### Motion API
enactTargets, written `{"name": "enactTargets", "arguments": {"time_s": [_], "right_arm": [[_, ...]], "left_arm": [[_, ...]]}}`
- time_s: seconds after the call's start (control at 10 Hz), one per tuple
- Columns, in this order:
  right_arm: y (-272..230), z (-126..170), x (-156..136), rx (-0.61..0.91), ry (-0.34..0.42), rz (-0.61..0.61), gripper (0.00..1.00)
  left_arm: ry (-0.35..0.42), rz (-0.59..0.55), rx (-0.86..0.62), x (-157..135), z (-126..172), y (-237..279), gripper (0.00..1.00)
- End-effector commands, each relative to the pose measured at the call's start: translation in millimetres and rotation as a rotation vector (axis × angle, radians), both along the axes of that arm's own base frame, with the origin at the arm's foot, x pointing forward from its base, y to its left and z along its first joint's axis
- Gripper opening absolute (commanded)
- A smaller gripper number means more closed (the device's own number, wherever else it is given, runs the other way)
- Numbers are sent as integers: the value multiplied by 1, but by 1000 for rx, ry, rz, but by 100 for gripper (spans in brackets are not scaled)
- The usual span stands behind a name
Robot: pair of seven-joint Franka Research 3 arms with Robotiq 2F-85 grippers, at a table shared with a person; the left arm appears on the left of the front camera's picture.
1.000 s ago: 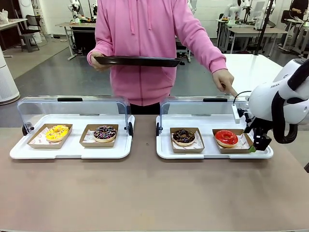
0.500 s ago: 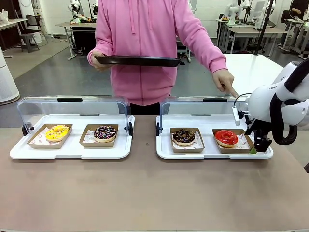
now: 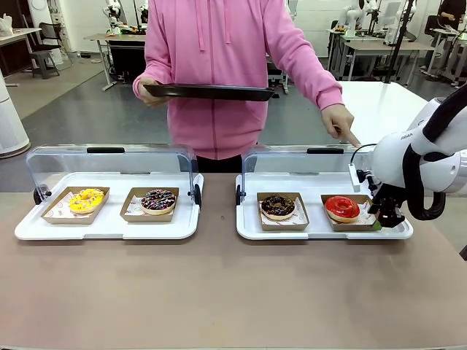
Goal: Provide the desired donut to the person.
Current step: Pick up and lift the Paper togo box containing the Donut pointed at by the person.
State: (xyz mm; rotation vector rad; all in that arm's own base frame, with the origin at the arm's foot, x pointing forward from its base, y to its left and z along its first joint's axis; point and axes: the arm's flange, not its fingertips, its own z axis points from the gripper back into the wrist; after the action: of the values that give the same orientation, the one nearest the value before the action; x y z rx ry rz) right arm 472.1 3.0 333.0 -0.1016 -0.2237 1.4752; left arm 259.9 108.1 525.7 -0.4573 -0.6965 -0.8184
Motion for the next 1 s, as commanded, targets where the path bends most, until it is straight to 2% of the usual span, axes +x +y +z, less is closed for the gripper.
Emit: {"name": "enactTargets", "arguments": {"time_s": [0.0, 0.1, 0.2, 0.6, 0.7, 0.8, 0.9], "right_arm": [[-2, -6, 8, -32, 18, 22, 0], [-2, -6, 6, -25, 40, 39, 7], [-1, -6, 6, -16, 48, 46, 0], [-12, 7, 0, 49, 31, 48, 0], [-16, 18, -6, 57, -6, 41, 0], [-20, 36, -18, 78, -16, 65, 0], [-22, 59, -33, 80, -13, 33, 0]], "left_arm": [[-11, -20, -4, 0, -1, 2, 100], [-11, -20, -4, 0, -1, 2, 100], [-11, -20, -4, 0, -1, 2, 100], [-11, -20, -4, 0, -1, 2, 100], [-11, -20, -4, 0, -1, 2, 100], [-11, -20, -4, 0, -1, 2, 100], [-11, -20, -4, 0, -1, 2, 100]]}}
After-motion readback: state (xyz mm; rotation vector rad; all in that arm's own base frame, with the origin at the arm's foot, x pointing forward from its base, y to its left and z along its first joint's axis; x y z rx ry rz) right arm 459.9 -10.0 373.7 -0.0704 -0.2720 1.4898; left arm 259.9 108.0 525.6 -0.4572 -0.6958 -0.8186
